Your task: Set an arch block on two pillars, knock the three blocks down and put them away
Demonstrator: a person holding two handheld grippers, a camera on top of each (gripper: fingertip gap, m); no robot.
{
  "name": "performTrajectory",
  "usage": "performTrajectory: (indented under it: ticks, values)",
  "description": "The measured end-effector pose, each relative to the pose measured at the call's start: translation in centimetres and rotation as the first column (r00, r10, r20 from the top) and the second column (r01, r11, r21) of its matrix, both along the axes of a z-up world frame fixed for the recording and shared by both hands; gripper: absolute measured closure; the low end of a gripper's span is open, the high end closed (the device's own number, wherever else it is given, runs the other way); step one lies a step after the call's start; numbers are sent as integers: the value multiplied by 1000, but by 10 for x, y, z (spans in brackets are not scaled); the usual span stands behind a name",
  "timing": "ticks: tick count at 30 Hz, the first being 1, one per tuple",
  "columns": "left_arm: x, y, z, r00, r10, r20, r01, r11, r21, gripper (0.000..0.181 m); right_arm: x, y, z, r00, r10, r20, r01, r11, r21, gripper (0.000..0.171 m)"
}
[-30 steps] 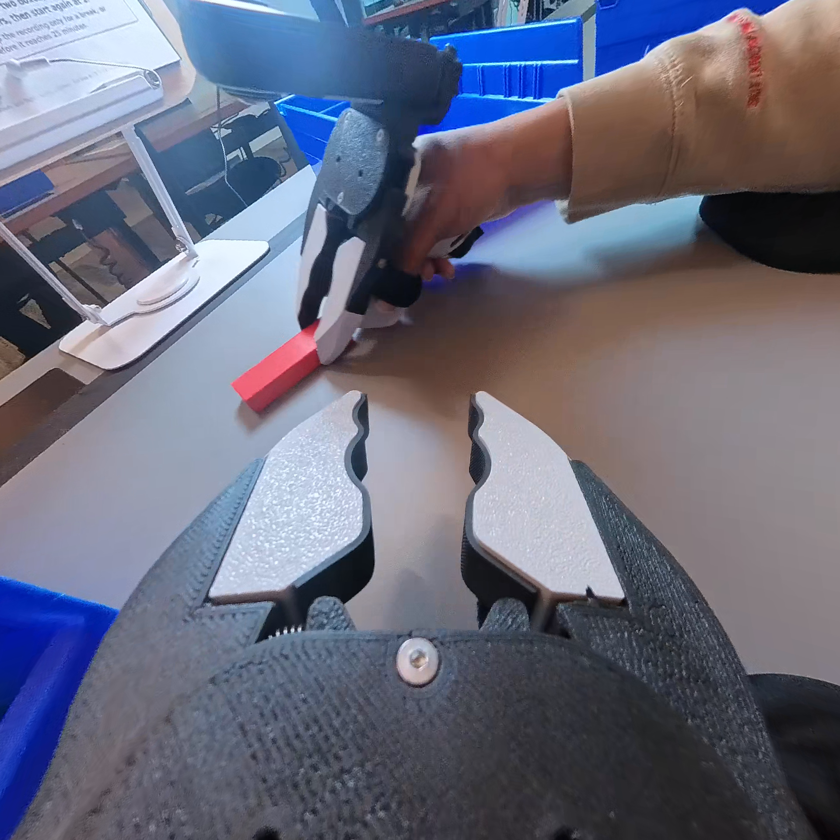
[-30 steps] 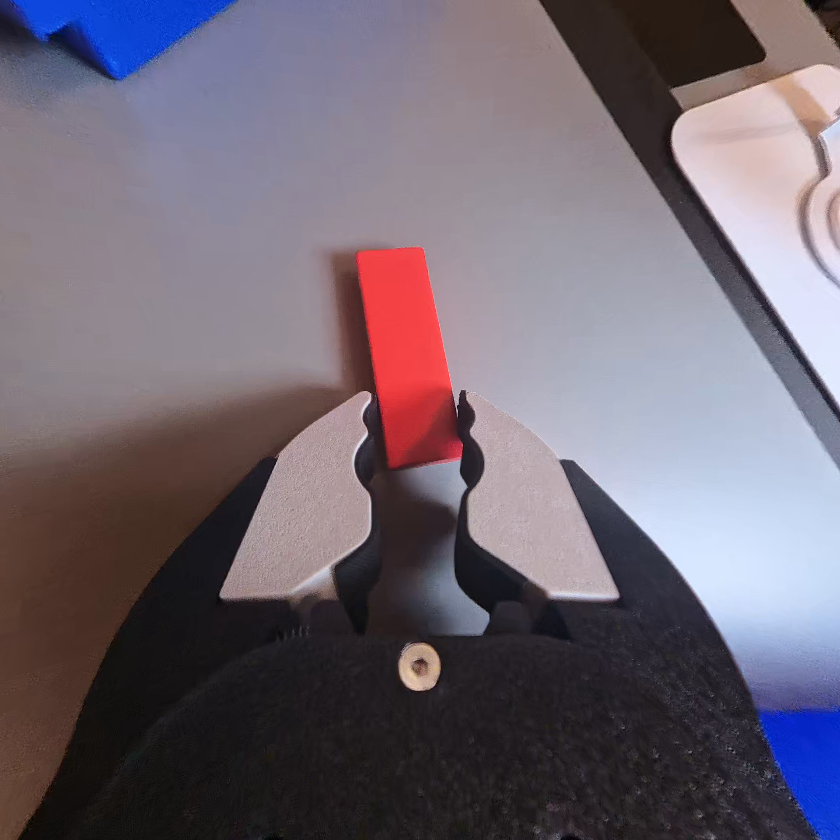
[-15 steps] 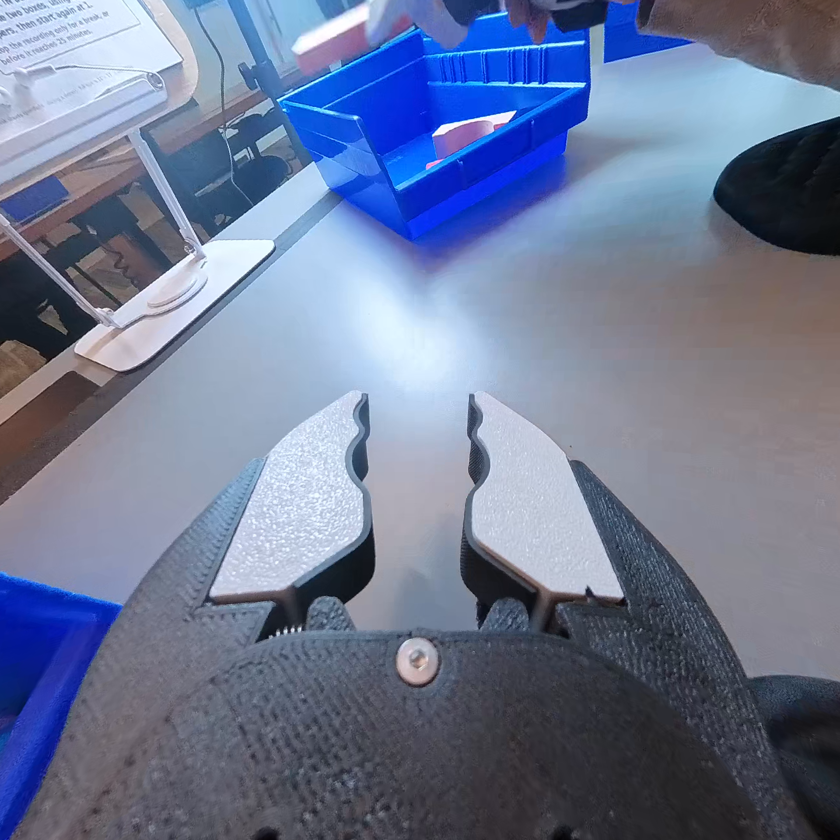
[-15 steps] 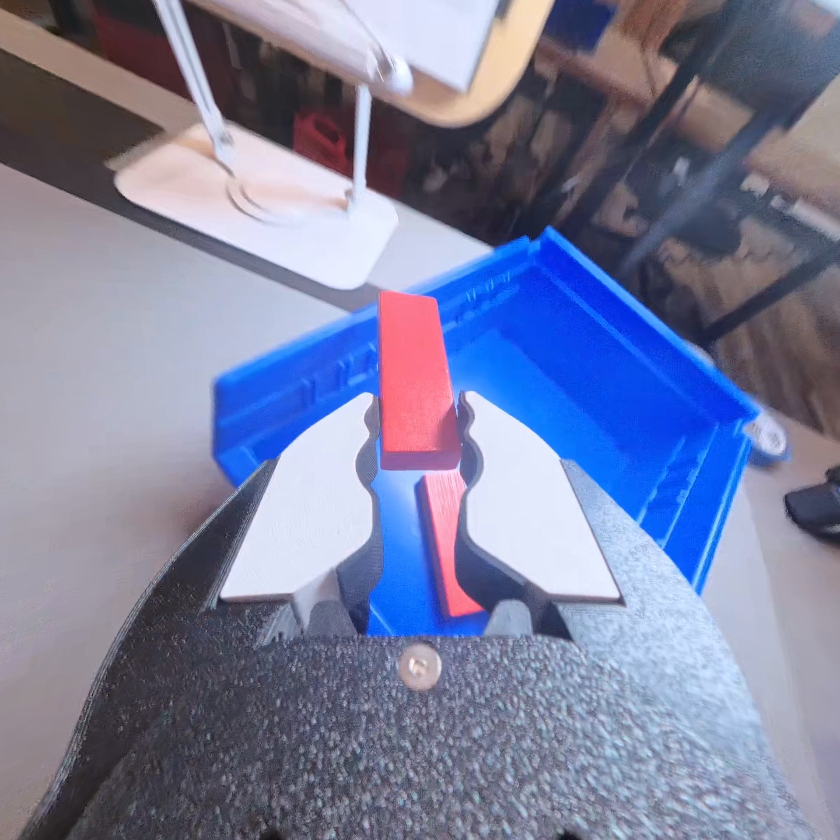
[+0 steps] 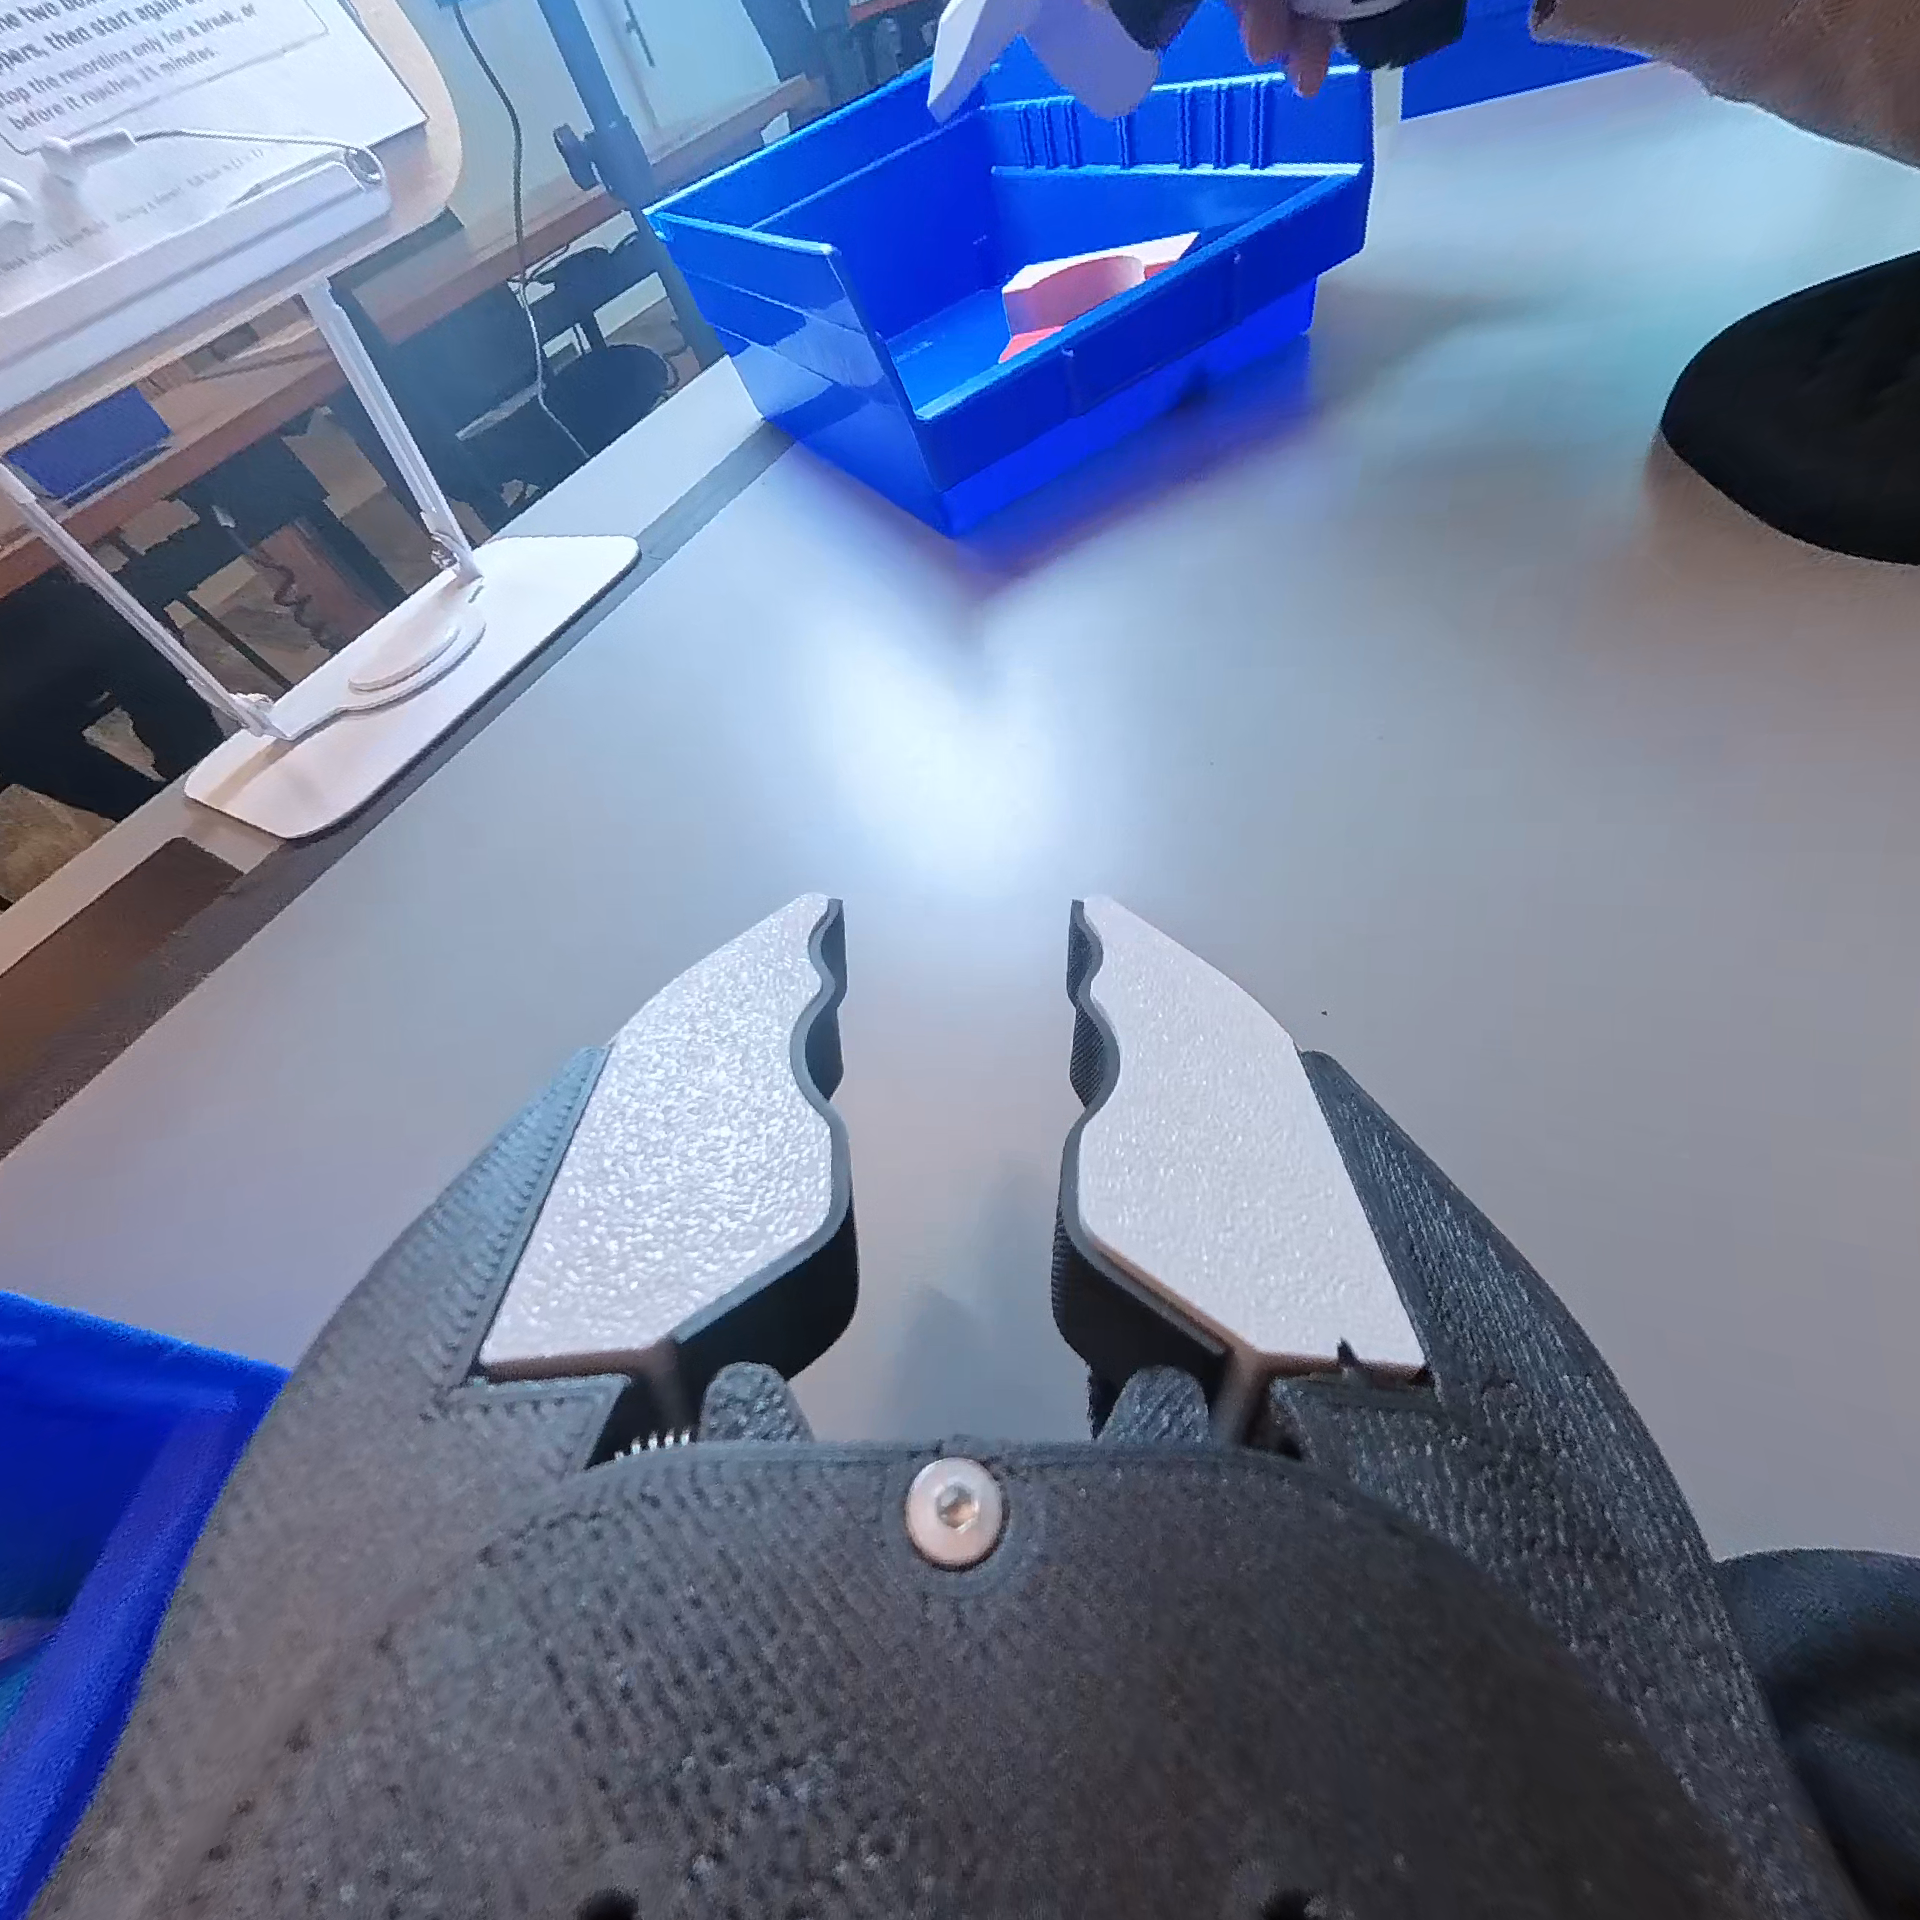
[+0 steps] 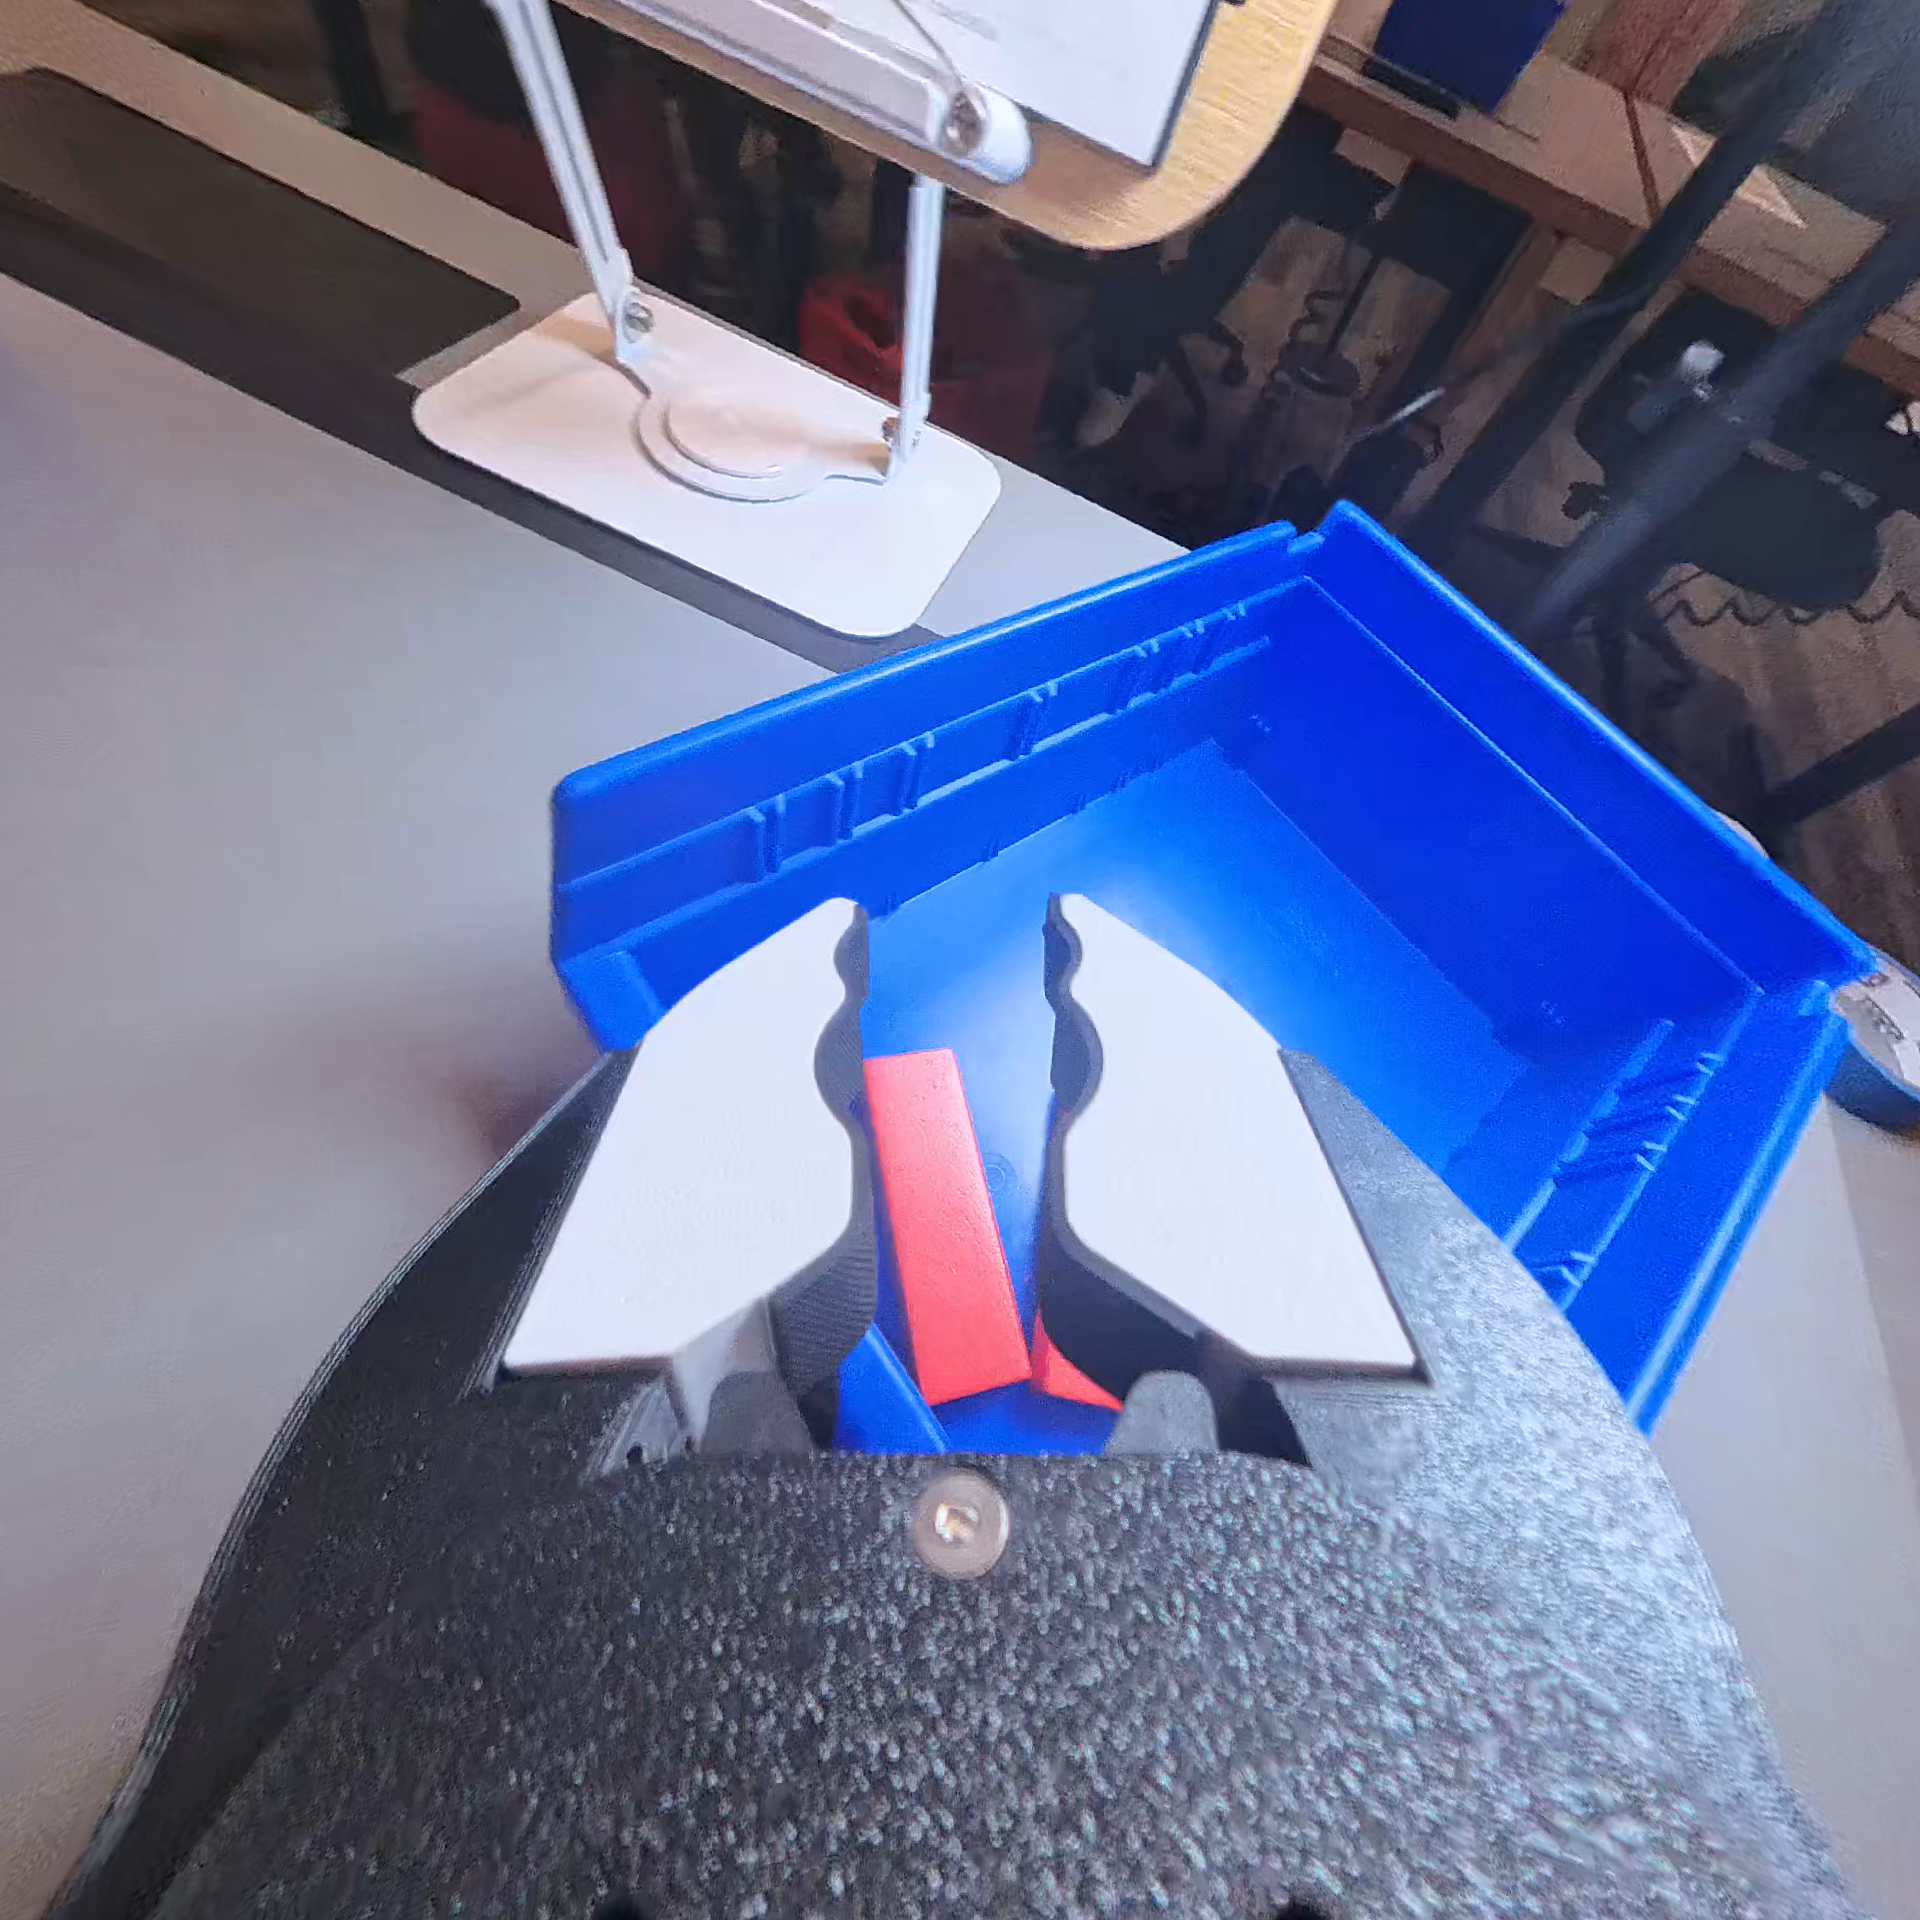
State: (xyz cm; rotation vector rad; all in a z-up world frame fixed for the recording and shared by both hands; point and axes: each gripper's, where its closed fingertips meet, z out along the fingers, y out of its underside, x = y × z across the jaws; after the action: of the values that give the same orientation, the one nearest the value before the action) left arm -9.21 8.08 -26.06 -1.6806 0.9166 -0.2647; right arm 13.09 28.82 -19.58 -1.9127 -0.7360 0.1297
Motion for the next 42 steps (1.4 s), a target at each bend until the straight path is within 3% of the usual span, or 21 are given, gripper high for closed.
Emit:
performTrajectory:
  ticks: [4, 8, 12, 15, 25, 29, 34, 38, 42]
  values:
    - [-18, 7, 14, 997, 76, 0, -76, 996, 36, 142, -21, -18, -10, 985, 169, 32, -169, 986, -15, 124]
    - [-69, 18, 55, 975, 218, 50, -221, 971, 86, 149, -29, -39, -28, 956, 284, 78, -279, 958, -63, 120]
    - [-145, 27, 71, 907, 413, -78, -405, 909, 99, 143, -21, -49, -45, 941, 295, 168, -286, 955, -76, 112]
    - [-183, 22, 65, 866, 482, -132, -485, 874, 13, 133, -12, -52, -57, 934, 291, 207, -276, 956, -97, 107]
    - [-198, 24, 34, 846, 491, -208, -520, 847, -113, 127, -5, -63, -60, 936, 304, 174, -293, 952, -87, 104]
    - [-196, 41, 26, 859, 490, -150, -510, 842, -173, 127, -8, -67, -61, 929, 319, 188, -308, 948, -86, 104]
    - [-196, 73, 5, 881, 446, -157, -472, 808, -352, 117, -13, -71, -59, 922, 334, 195, -325, 943, -74, 105]
    - [-190, 83, -14, 916, 376, -144, -396, 777, -489, 140, -16, -72, -56, 917, 339, 207, -336, 940, -52, 105]
    - [-204, 78, 2, 879, 420, -224, -475, 809, -347, 147, -20, -75, -55, 912, 353, 211, -353, 935, -37, 106]
